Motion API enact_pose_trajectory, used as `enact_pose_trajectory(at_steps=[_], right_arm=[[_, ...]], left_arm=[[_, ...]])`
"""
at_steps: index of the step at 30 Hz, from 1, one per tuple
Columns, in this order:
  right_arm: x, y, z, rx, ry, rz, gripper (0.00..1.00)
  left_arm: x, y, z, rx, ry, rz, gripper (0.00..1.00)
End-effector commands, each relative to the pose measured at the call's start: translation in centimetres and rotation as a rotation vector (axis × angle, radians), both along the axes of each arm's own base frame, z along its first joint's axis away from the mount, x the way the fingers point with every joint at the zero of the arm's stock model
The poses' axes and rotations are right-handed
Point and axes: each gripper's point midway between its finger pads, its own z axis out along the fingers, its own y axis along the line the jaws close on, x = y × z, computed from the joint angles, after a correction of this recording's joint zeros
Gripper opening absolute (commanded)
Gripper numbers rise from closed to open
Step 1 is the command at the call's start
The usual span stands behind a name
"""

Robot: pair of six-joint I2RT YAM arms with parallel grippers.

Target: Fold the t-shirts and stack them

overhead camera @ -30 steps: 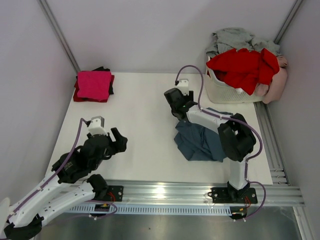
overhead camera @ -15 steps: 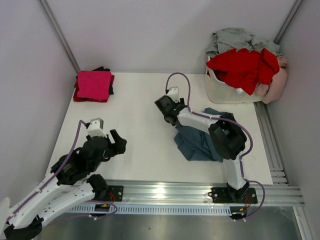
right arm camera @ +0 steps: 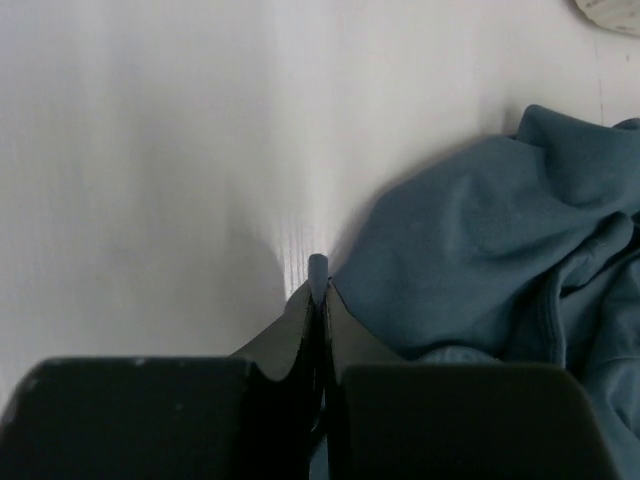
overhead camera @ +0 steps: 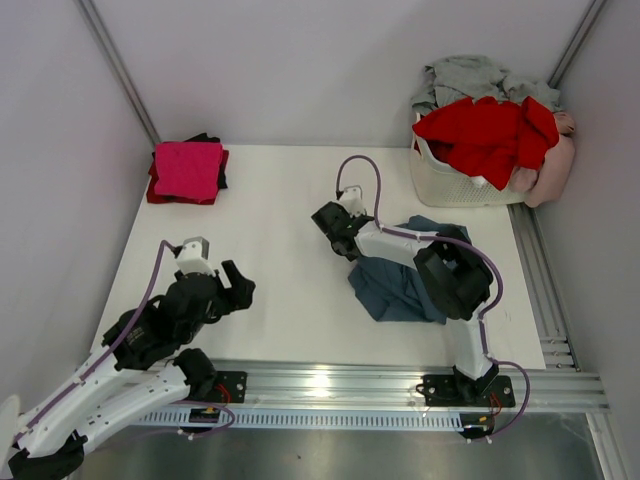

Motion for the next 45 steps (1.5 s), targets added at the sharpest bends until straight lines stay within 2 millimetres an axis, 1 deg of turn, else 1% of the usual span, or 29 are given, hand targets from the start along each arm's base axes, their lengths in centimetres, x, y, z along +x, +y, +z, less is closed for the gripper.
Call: enact_pose_trajectory(at_steps=[1, 4, 5, 6, 8, 9, 10, 11, 12, 13, 15, 16, 17, 18, 19, 20, 22, 24, 25, 26, 27, 28, 29, 31, 35, 36, 39, 41, 45], right_arm=[[0.4, 0.7, 2.7, 0.043, -0.064, -0.01, 0.0], [1.0, 3.2, 4.3, 0.085, -0.09, 0.065, 0.0], [0.9, 5.9, 5.4, 0.145, -0.086, 0.142, 0.0], [1.0, 7.8, 6.5, 0.159, -0.092, 0.221, 0.0], [-0.2, 12.9, 8.4, 0.221, -0.076, 0.39, 0.0], [0.2, 15.8, 11.3, 0.25, -0.105, 0.461, 0.0], [-0.1, 17.8, 12.9, 0.218, -0.111, 0.559, 0.0], [-1.6, 20.6, 14.8, 0.215, -0.129, 0.647, 0.0], [-2.1, 21.9, 16.8, 0.197, -0.155, 0.693, 0.0], [-1.8, 23.7, 21.9, 0.217, -0.261, 0.744, 0.0], [-3.1, 26.1, 27.5, 0.321, -0.357, 0.838, 0.0], [-3.7, 26.1, 32.9, 0.412, -0.456, 0.866, 0.0], [-4.3, 26.1, 35.7, 0.464, -0.508, 0.895, 0.0], [-5.4, 26.5, 39.4, 0.544, -0.596, 0.949, 0.0], [-6.8, 25.4, 43.3, 0.592, -0.673, 0.978, 0.0], [-7.6, 25.0, 46.0, 0.61, -0.748, 1.01, 0.0], [-9.4, 23.9, 49.2, 0.628, -0.829, 1.036, 0.0], [-10.3, 21.2, 52.6, 0.624, -0.938, 1.006, 0.0], [-10.3, 19.8, 53.7, 0.621, -0.983, 0.964, 0.0], [-10.7, 18.0, 53.5, 0.601, -1.002, 0.941, 0.0], [-11.1, 16.0, 56.1, 0.626, -1.129, 0.893, 0.0], [-11.0, 14.3, 56.6, 0.623, -1.176, 0.849, 0.0], [-11.6, 11.8, 57.2, 0.637, -1.239, 0.813, 0.0], [-10.4, 9.0, 56.8, 0.597, -1.244, 0.734, 0.0], [-7.3, 4.3, 50.8, 0.467, -1.098, 0.518, 0.0], [-6.8, 3.3, 47.6, 0.424, -1.042, 0.467, 0.0], [-6.3, 1.3, 44.3, 0.407, -0.995, 0.374, 0.0], [-5.7, 1.3, 41.2, 0.345, -0.918, 0.352, 0.0], [-4.7, 1.1, 37.9, 0.23, -0.799, 0.291, 0.0]], left_arm=[[-0.2, -0.3, -0.2, -0.01, 0.007, -0.013, 0.82], [-0.1, -0.4, -0.2, -0.014, 0.006, -0.014, 0.82], [0.0, -0.5, -0.2, -0.015, 0.005, -0.014, 0.82], [0.0, -0.6, -0.2, -0.016, 0.005, -0.015, 0.82], [0.2, -0.8, -0.3, -0.015, 0.008, -0.012, 0.82], [0.3, -0.8, -0.4, -0.014, 0.01, -0.008, 0.82], [0.4, -0.7, -0.3, -0.018, 0.009, 0.013, 0.82], [0.5, -0.5, -0.3, -0.019, 0.009, 0.025, 0.81], [0.5, -0.4, -0.5, -0.014, 0.013, 0.039, 0.81], [0.7, -0.1, -0.4, -0.021, 0.01, 0.063, 0.81], [0.7, 0.2, -0.5, -0.03, 0.01, 0.086, 0.81], [0.6, 0.3, -0.7, -0.036, 0.01, 0.099, 0.8], [0.7, 0.4, -0.7, -0.042, 0.006, 0.105, 0.8], [0.6, 0.5, -1.0, -0.049, 0.003, 0.107, 0.8], [0.6, 0.5, -1.0, -0.059, -0.003, 0.11, 0.8], [0.6, 0.4, -0.9, -0.07, -0.008, 0.106, 0.8], [0.6, 0.3, -1.2, -0.071, -0.009, 0.104, 0.8], [0.7, 0.2, -1.2, -0.068, -0.008, 0.101, 0.8], [0.8, 0.1, -1.4, -0.059, -0.002, 0.099, 0.8], [0.9, 0.0, -1.2, -0.062, -0.007, 0.099, 0.8], [0.9, -0.1, -1.3, -0.057, -0.002, 0.096, 0.8], [1.0, -0.2, -1.4, -0.048, 0.004, 0.091, 0.8], [1.1, -0.4, -1.4, -0.049, 0.003, 0.087, 0.8], [1.1, -0.6, -1.3, -0.049, 0.003, 0.079, 0.79], [1.1, -0.7, -1.2, -0.053, -0.002, 0.07, 0.8], [1.1, -0.7, -1.1, -0.057, -0.008, 0.065, 0.79], [1.1, -1.0, -0.9, -0.068, -0.018, 0.049, 0.8], [1.1, -1.1, -0.7, -0.071, -0.02, 0.039, 0.8], [1.0, -1.7, -0.7, -0.075, -0.013, 0.013, 0.8]])
